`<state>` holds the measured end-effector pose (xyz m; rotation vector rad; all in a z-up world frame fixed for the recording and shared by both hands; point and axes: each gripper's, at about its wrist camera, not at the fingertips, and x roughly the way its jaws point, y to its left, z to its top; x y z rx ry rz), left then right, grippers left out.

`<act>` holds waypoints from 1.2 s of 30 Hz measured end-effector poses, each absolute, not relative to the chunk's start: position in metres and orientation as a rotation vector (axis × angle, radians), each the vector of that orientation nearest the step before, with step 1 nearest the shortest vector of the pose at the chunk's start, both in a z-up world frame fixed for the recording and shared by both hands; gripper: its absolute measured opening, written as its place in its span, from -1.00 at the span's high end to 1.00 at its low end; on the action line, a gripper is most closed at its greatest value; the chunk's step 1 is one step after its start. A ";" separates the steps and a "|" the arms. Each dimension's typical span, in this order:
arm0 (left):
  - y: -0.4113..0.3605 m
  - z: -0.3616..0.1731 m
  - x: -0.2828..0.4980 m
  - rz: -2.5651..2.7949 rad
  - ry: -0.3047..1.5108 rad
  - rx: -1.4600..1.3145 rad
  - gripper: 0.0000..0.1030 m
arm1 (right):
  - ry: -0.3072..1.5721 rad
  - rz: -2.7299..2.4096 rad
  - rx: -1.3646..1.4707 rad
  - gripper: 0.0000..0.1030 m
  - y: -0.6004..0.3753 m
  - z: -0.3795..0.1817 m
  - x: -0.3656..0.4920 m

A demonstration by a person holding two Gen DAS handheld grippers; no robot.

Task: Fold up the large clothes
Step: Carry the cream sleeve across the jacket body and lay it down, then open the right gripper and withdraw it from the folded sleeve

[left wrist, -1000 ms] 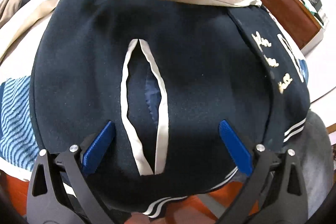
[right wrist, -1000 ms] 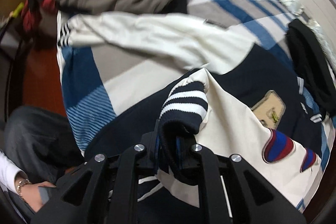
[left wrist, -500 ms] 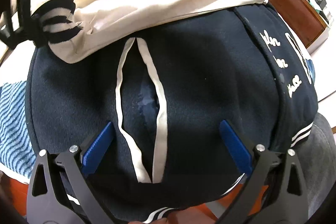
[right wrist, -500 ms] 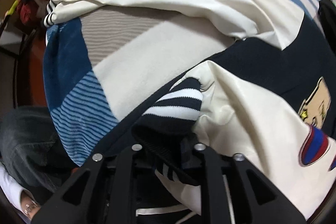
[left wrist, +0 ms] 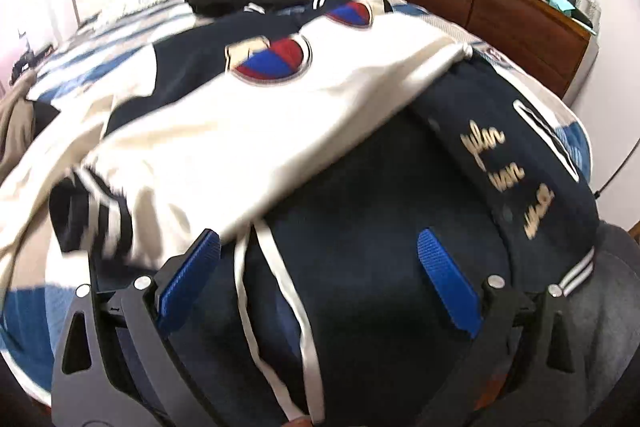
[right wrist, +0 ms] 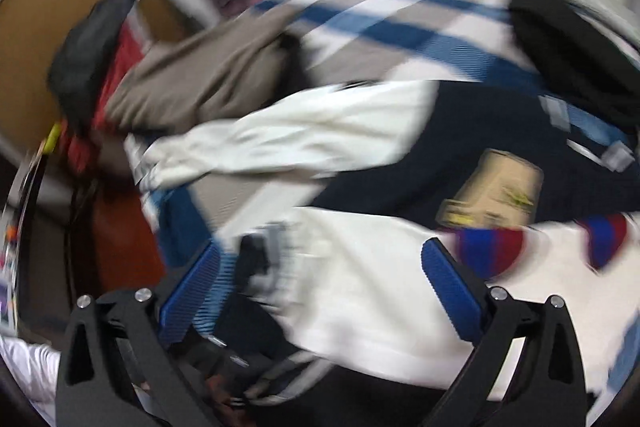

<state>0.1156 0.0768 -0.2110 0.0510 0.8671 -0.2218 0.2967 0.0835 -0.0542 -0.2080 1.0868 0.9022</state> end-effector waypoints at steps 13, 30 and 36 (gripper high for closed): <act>0.118 -0.238 0.154 -0.196 0.992 -0.243 -0.88 | 1.131 0.454 0.147 -0.68 -0.164 -0.187 0.358; 0.128 -0.249 0.194 -0.181 1.011 -0.291 -0.88 | 1.081 0.440 0.132 -0.88 -0.164 -0.167 0.332; 0.128 -0.231 0.180 -0.176 0.957 -0.248 -0.88 | 1.003 0.489 0.130 -0.91 -0.174 -0.141 0.219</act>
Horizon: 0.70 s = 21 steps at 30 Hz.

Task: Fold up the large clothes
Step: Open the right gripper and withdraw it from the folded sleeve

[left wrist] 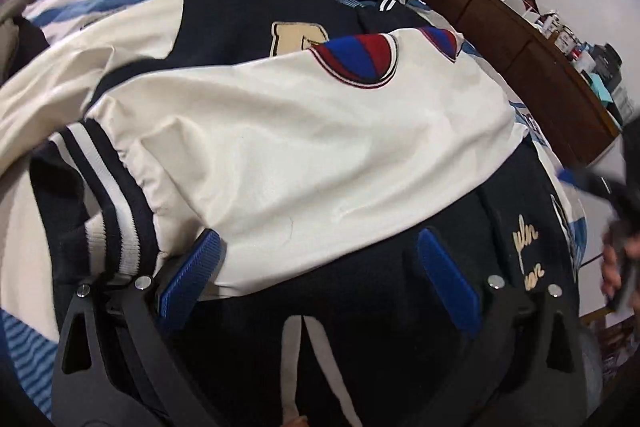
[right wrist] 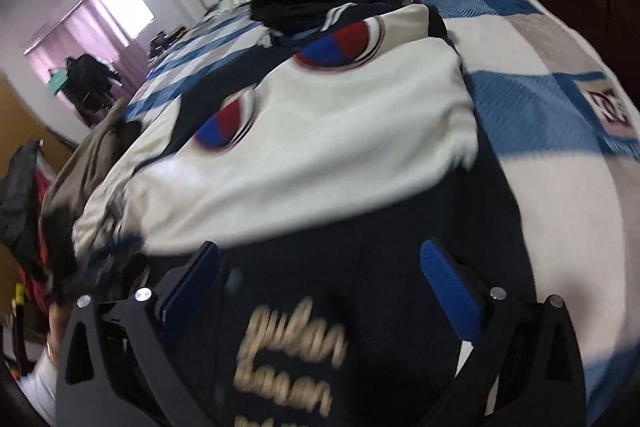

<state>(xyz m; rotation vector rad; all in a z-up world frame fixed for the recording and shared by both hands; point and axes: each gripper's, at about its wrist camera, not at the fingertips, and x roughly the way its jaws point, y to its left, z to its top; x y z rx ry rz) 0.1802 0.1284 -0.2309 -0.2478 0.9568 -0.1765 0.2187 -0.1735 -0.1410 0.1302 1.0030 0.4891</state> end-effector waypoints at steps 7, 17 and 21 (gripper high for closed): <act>0.125 -0.248 0.186 -0.180 1.016 -0.251 -0.88 | 1.009 0.432 0.186 -0.91 -0.198 -0.161 0.147; 0.128 -0.254 0.178 -0.202 0.979 -0.272 -0.88 | 1.045 0.442 0.200 -0.91 -0.192 -0.192 0.164; 0.141 -0.235 0.165 -0.212 0.970 -0.343 -0.88 | 1.056 0.445 0.201 -0.92 -0.191 -0.204 0.169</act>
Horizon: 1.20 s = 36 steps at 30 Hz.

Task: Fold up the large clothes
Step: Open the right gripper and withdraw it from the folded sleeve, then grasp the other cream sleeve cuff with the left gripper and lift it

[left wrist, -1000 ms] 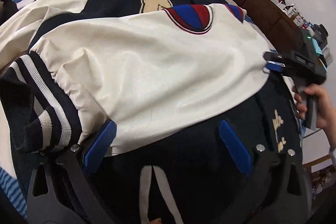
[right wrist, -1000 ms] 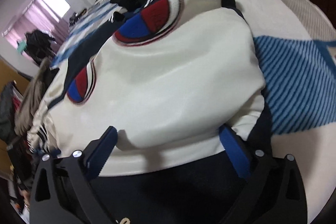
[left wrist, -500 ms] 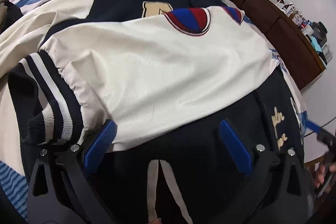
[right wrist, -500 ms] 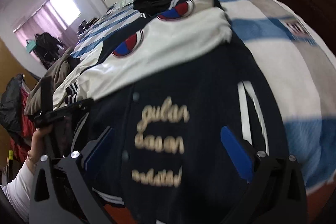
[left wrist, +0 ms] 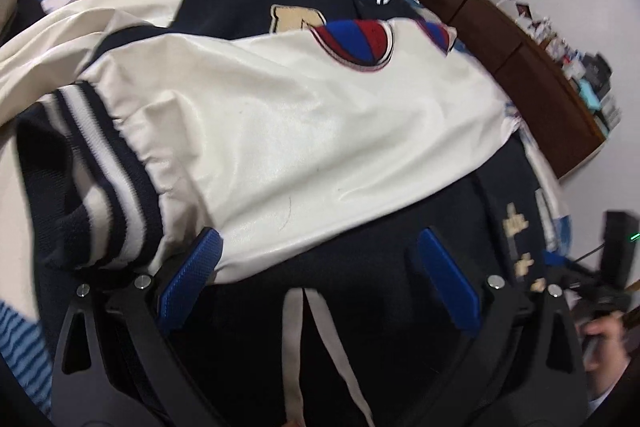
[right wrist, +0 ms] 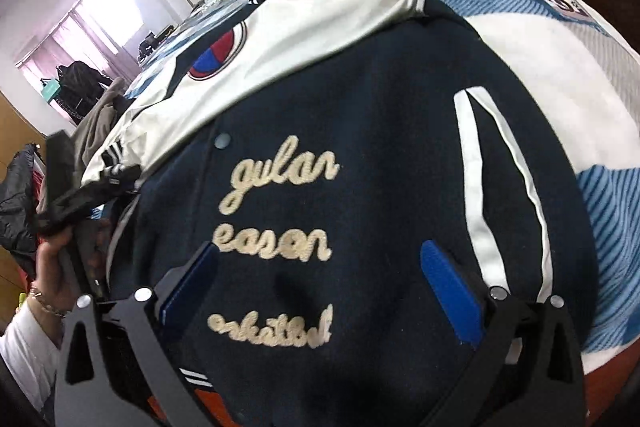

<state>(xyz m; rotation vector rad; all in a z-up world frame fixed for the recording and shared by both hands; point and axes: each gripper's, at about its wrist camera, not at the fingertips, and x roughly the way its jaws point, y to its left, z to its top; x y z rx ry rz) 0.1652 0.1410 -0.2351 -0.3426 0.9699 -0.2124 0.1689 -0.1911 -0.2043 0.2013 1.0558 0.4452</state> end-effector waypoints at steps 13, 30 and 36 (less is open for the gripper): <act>0.325 -0.131 0.030 0.163 0.759 -0.379 -0.88 | 0.980 0.433 0.123 -0.93 -0.184 -0.218 0.165; 0.520 -0.220 -0.017 0.411 0.810 -0.365 -0.88 | 0.934 0.417 0.017 -0.93 -0.174 -0.221 0.157; 0.529 -0.197 -0.013 0.425 0.742 -0.117 -0.88 | 0.921 0.422 0.004 -0.93 -0.173 -0.222 0.156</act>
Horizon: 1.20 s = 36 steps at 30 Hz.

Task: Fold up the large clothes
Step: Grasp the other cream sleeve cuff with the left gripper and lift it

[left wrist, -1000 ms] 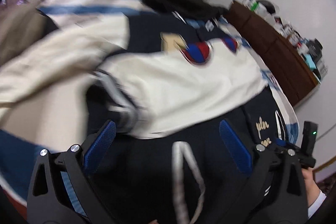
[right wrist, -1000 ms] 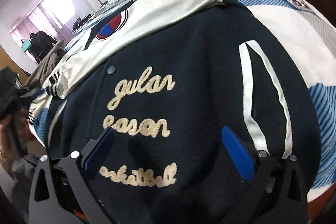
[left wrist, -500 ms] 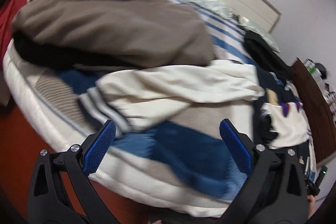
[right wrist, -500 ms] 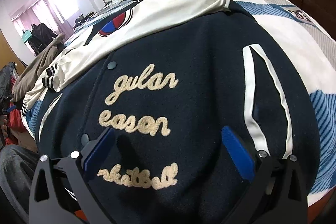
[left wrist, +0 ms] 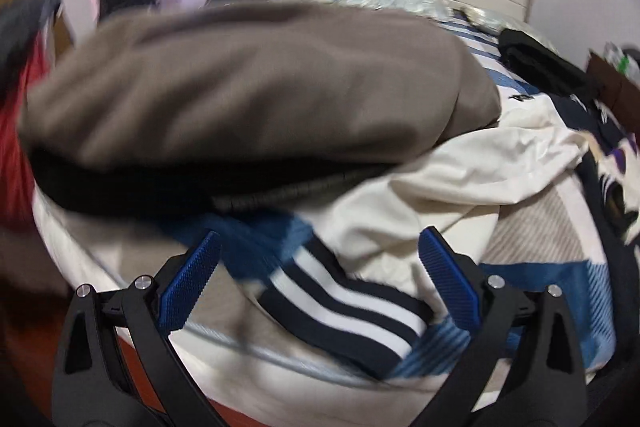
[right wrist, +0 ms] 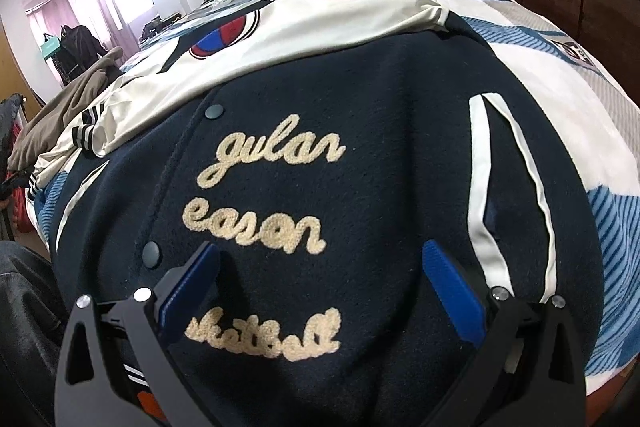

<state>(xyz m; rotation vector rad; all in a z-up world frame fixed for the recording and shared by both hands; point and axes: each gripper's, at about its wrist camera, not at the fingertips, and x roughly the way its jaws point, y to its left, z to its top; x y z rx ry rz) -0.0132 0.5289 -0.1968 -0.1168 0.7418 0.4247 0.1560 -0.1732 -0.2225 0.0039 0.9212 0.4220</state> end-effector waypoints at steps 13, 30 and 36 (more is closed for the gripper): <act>0.539 -0.241 0.035 0.094 1.001 -0.124 -0.86 | 0.905 0.413 -0.032 -0.93 -0.170 -0.224 0.155; 0.480 -0.145 0.027 0.091 0.931 -0.184 0.79 | 0.891 0.417 -0.022 -0.93 -0.172 -0.223 0.154; 0.430 -0.060 0.057 0.014 0.819 -0.213 0.79 | 0.890 0.448 0.007 -0.93 -0.178 -0.221 0.151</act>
